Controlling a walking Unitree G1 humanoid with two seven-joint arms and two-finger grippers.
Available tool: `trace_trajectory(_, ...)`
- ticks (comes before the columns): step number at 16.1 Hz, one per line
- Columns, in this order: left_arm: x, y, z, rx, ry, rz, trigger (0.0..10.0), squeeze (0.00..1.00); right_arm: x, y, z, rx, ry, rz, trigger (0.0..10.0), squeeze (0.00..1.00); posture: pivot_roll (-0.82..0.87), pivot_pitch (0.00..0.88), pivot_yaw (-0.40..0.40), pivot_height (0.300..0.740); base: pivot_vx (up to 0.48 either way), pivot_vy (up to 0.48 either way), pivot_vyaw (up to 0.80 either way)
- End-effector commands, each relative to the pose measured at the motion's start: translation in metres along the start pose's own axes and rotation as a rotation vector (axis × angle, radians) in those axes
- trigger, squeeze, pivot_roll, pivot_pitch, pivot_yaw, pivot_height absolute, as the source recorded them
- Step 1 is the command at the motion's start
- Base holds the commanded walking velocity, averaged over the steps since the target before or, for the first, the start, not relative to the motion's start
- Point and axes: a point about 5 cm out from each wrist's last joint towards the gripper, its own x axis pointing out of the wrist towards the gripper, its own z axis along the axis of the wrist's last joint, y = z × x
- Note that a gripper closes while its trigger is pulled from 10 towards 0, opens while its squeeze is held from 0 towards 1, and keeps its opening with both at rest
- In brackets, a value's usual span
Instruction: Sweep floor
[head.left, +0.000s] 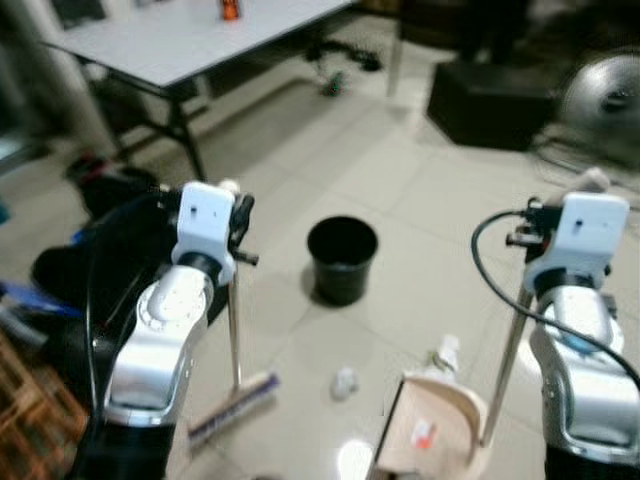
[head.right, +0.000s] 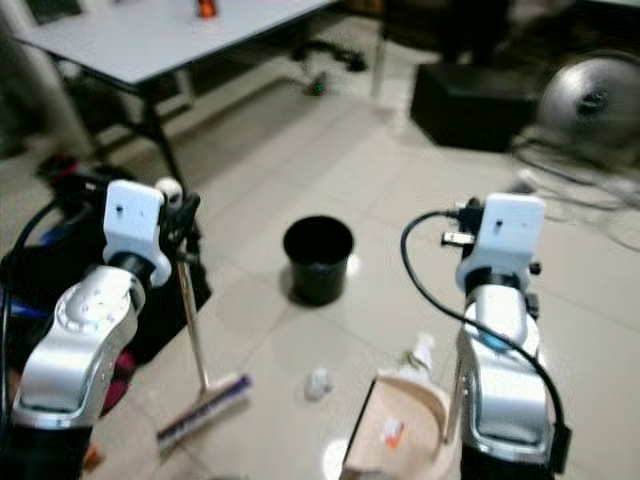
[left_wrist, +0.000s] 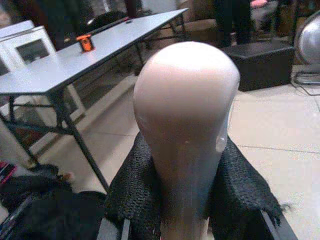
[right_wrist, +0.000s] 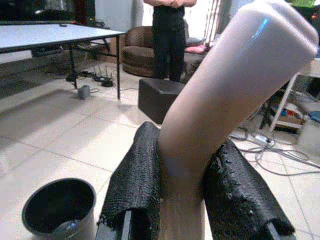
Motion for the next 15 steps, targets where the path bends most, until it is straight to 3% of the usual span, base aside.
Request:
trace_trajectory(1,0.003,-0.0002,0.01,0.024,-0.042,-0.004,10.0,0.0,0.0,-0.0037,0.0062,0.008,-0.028,-0.014,10.0,0.0,0.0,0.036,0.063,0.74,0.0,0.352,-0.8)
trace_trajectory(9,0.005,0.0003,0.0117,0.029,-0.053,-0.003,10.0,0.0,0.0011,-0.0014,0.0077,0.02,-0.035,-0.015,10.0,0.0,0.01,0.034,0.064,0.74,0.0,0.346,-0.8)
trace_trajectory(11,0.0053,-0.0004,0.016,0.103,-0.091,-0.001,10.0,0.0,0.0014,-0.0006,0.008,0.02,-0.037,-0.015,10.0,0.0,0.01,0.034,0.061,0.74,0.0,-0.12,-0.72)
trace_trajectory(15,0.0019,-0.0063,0.014,0.074,-0.097,0.007,10.0,0.0,0.005,0.0012,0.0115,-0.013,-0.043,-0.009,10.0,0.0,0.0,0.035,0.045,0.74,0.0,-0.438,0.0)
